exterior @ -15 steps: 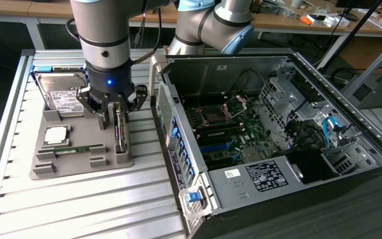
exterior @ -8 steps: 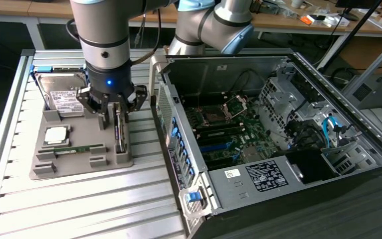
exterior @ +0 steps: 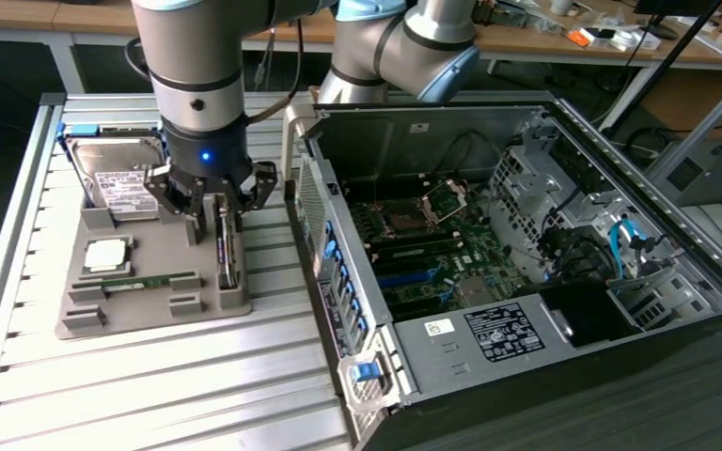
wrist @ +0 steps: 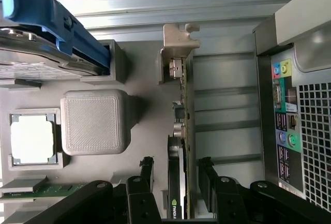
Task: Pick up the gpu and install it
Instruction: 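Pick up the gpu and move the gpu toward the slot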
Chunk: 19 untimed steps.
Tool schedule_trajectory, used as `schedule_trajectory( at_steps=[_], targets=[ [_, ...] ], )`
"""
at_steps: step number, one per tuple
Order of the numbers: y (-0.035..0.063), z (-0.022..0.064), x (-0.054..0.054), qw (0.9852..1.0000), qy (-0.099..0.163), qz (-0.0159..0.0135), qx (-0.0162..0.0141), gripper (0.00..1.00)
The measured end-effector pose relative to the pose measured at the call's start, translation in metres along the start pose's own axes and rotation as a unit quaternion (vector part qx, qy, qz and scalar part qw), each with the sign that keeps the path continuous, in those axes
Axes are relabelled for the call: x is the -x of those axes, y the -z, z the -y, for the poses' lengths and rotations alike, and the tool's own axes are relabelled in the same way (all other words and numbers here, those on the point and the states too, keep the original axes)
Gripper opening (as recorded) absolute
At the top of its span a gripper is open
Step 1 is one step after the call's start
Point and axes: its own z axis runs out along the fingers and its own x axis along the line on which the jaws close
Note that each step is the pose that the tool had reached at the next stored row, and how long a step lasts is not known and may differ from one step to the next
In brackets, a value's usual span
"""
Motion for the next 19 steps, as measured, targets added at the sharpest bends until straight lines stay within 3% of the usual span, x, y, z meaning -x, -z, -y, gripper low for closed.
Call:
schedule_trajectory(
  at_steps=[19],
  targets=[
    [-0.0063,-0.0032,-0.0012,1.0,0.0,0.0,0.0,0.48]
  ],
)
